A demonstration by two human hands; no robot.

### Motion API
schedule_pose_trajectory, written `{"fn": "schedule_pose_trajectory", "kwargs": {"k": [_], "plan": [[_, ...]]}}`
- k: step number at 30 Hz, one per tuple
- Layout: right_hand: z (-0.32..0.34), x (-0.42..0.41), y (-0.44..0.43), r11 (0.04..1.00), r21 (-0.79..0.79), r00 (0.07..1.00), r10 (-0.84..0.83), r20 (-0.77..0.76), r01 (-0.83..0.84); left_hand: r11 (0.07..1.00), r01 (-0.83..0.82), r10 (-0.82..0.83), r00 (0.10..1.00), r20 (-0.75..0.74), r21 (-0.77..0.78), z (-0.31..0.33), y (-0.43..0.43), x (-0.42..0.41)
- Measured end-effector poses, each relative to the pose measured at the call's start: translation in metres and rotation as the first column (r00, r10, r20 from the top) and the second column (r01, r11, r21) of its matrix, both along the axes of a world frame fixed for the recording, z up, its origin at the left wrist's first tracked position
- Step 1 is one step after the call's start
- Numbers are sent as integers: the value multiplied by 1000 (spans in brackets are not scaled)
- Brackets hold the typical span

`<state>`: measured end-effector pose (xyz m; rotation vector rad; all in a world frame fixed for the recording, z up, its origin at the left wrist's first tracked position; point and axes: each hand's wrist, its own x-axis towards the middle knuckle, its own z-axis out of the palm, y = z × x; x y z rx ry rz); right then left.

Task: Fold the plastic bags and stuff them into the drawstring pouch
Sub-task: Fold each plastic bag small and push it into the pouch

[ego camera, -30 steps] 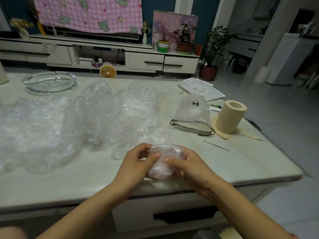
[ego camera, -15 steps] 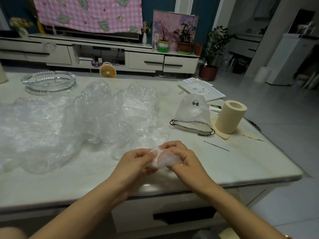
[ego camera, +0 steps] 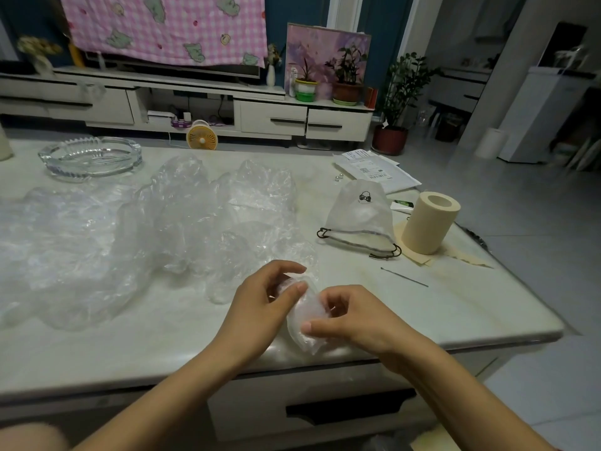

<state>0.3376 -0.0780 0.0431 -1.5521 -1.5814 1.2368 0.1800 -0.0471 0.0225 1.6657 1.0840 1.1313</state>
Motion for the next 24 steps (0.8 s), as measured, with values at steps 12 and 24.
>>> {"fn": "schedule_pose_trajectory", "kwargs": {"k": [12, 24], "plan": [[-6, 5, 2, 964, -18, 854, -245, -459, 267, 866, 294, -127, 912, 390, -405, 9, 5, 28], [3, 44, 18, 877, -45, 794, -454, -404, 479, 978, 66, -63, 998, 24, -199, 2, 44, 70]]}}
